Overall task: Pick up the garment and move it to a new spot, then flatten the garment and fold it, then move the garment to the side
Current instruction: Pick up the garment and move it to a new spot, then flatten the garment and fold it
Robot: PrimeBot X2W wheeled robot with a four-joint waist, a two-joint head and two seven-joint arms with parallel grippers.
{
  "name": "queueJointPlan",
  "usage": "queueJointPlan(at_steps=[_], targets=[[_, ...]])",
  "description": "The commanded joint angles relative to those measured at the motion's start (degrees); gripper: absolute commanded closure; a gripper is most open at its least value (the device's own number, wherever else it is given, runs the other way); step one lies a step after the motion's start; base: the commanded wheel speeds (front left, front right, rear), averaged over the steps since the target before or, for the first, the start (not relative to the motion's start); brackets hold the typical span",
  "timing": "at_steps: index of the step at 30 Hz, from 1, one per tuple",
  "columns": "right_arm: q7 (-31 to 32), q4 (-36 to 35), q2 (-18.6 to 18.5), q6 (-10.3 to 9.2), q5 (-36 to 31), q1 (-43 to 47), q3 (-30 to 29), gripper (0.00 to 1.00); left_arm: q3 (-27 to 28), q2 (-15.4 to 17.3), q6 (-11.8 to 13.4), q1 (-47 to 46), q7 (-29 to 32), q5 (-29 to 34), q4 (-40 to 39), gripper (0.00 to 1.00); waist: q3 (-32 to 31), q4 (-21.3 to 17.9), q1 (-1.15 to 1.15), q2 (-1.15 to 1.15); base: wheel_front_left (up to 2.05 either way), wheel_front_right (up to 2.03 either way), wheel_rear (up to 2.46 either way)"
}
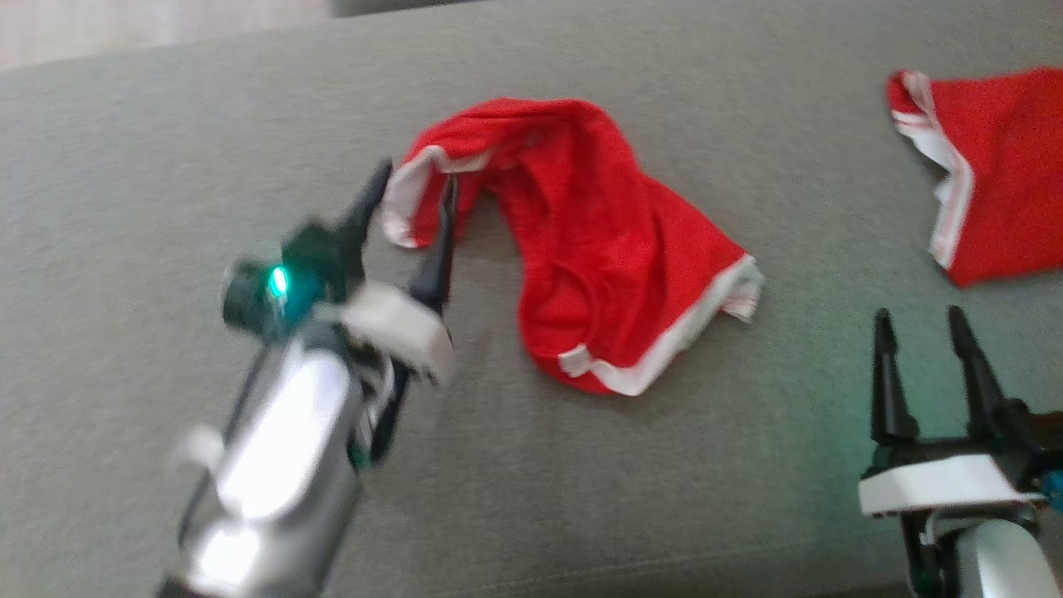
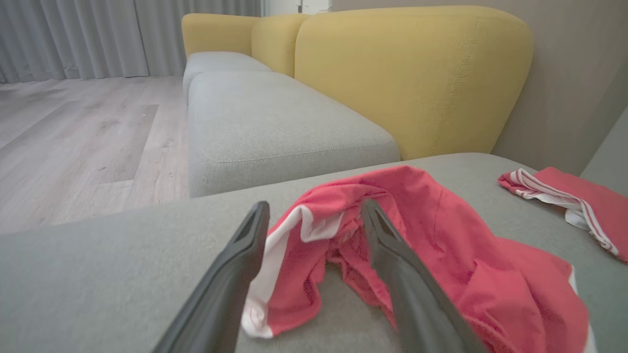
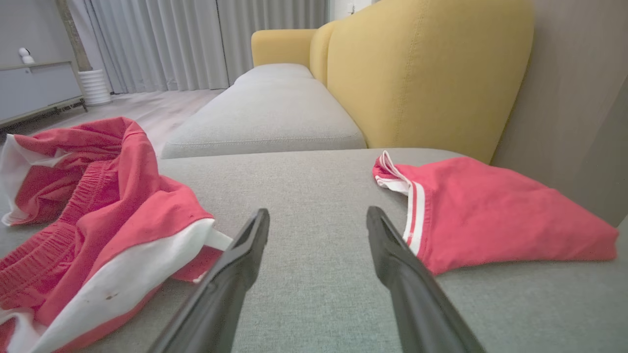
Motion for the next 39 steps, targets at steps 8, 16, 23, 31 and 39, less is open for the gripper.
queueJointPlan(at_steps=[8,16,23,31,39], targets=[[-0.6,-2.7,-0.3,-0.04,-1.4,2.9,-2.9,0.0,2.8,0.8,5.0,13.9,-1.2,3.1,-11.6,0.0,-5.0,8.4,0.0,0.0,0.0,0.0,0.0],[-0.6,-1.2,-0.3,-0.04,0.1,6.7,-3.4,0.0,10.3,1.6,6.7,29.6,-1.2,5.2,-18.0,0.0,-8.7,12.3,0.0,0.0,0.0,0.0,0.0],[-0.6,0.9,-0.3,-0.04,1.0,9.2,-3.5,0.0,15.8,0.9,3.3,36.0,-1.2,8.1,-20.4,0.0,-10.8,14.1,0.0,0.0,0.0,0.0,0.0],[-0.6,2.8,-0.3,-0.04,1.1,9.6,-2.8,0.0,19.4,-1.2,-0.5,37.7,-1.2,10.7,-20.9,0.0,-11.9,13.2,0.0,0.0,0.0,0.0,0.0],[-0.6,2.8,-0.3,-0.04,1.2,8.7,-1.5,0.0,18.0,-2.5,-3.5,35.2,-1.2,12.5,-21.8,0.0,-10.7,10.8,0.0,0.0,0.0,0.0,0.0]])
